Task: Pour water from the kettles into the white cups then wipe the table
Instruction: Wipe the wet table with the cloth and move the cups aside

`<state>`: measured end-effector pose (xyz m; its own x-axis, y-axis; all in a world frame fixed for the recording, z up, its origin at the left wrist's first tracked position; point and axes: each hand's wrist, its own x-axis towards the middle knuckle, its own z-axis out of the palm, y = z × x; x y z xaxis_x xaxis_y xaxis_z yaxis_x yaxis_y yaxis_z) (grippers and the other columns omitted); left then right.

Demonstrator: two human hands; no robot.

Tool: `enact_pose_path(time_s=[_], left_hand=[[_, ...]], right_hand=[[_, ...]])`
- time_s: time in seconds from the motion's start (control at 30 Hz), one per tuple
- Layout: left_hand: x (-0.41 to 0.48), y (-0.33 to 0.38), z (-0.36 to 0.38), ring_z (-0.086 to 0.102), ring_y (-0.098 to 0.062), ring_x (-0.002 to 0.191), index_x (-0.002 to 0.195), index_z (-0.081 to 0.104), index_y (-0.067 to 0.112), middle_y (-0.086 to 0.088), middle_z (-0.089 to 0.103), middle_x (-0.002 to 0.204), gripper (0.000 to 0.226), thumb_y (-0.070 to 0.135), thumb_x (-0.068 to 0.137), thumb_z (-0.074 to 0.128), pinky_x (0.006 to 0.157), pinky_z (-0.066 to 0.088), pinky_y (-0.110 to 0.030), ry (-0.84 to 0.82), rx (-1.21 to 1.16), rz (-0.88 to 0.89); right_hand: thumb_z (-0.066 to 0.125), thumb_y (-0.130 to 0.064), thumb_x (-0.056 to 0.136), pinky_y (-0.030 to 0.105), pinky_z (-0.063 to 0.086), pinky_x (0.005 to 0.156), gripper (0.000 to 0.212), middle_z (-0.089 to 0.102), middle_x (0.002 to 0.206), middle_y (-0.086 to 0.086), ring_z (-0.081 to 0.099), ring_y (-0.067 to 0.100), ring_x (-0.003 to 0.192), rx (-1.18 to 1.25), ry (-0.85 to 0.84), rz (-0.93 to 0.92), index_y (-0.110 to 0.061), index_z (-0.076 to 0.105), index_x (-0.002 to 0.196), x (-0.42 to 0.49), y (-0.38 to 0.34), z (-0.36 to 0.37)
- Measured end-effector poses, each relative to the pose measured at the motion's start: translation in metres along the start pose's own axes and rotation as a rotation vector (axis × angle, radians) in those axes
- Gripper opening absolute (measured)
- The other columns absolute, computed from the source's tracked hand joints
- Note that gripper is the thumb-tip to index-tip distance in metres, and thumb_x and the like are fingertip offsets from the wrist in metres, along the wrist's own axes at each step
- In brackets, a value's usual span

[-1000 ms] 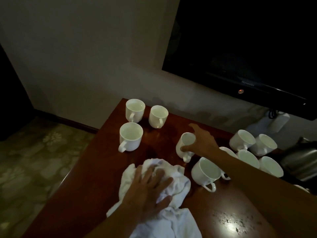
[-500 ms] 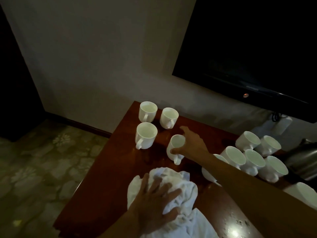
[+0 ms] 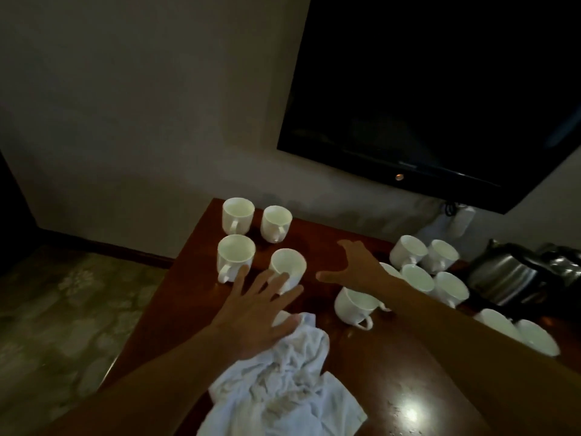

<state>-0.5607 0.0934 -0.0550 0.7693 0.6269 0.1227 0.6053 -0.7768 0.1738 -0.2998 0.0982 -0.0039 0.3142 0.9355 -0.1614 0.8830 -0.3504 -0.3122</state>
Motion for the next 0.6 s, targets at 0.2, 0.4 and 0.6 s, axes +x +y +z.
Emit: enact_pose_path(time_s=[0.2, 0.4, 0.6], left_hand=[[0.031, 0.019, -0.008, -0.002, -0.022, 0.154, 0.155, -0.001, 0.045, 0.004, 0.002, 0.167, 0.087, 0.076, 0.076, -0.024, 0.119, -0.008, -0.06, -0.034, 0.035, -0.01], [0.047, 0.023, 0.014, 0.036, -0.03, 0.145, 0.153, 0.03, 0.039, -0.005, 0.038, 0.157, 0.069, 0.069, 0.097, 0.002, 0.111, 0.024, -0.07, -0.032, 0.109, -0.011], [0.044, 0.018, 0.019, 0.055, -0.032, 0.129, 0.141, 0.052, 0.037, -0.005, 0.057, 0.142, 0.061, 0.063, 0.101, 0.014, 0.1, 0.039, -0.07, -0.06, 0.156, -0.057]], right_hand=[[0.076, -0.074, 0.067, 0.034, 0.042, 0.104, 0.107, 0.043, 0.152, 0.004, 0.045, 0.022, 0.136, -0.083, 0.02, 0.023, -0.022, 0.036, 0.152, -0.034, 0.061, -0.014], [0.073, -0.08, 0.063, 0.046, 0.023, 0.12, 0.111, 0.045, 0.15, -0.004, 0.04, 0.017, 0.139, -0.3, 0.024, -0.116, -0.027, 0.035, 0.152, -0.025, 0.083, 0.007], [0.078, -0.069, 0.066, 0.047, 0.018, 0.12, 0.1, 0.049, 0.144, -0.006, 0.041, 0.017, 0.136, -0.289, -0.057, -0.159, -0.031, 0.037, 0.15, -0.009, 0.093, 0.02]])
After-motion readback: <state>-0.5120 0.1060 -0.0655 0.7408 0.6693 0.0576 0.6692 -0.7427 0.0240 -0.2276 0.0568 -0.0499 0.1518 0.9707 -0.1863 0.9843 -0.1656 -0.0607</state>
